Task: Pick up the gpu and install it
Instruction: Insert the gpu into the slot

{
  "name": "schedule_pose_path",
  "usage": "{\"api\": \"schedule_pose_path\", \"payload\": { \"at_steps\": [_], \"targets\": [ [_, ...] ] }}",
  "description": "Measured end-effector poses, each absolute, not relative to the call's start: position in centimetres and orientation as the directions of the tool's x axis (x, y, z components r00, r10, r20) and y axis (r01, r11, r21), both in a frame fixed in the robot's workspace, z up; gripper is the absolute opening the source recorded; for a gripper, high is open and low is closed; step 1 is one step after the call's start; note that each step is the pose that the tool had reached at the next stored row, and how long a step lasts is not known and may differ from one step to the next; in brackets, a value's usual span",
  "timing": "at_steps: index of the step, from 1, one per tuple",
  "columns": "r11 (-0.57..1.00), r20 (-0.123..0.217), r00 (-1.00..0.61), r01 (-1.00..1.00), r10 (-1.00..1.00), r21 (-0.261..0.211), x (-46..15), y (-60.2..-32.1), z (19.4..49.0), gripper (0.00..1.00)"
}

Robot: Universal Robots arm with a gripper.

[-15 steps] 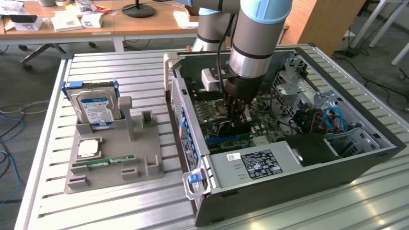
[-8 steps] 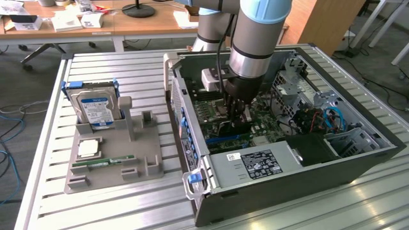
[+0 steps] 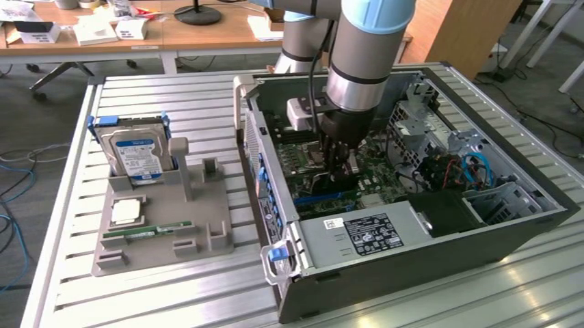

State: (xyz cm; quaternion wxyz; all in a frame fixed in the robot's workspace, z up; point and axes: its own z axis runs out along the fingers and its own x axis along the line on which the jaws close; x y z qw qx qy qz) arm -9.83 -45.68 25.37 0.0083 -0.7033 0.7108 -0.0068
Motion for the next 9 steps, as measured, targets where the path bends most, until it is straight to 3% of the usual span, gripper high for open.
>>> {"api": "schedule_pose_path", "payload": {
  "at_steps": [9],
  "targets": [
    [0.003,-0.002,-0.003,-1.0,-1.0,-0.028,-9.86,-45.68,25.36,0.26]
  ]
}}
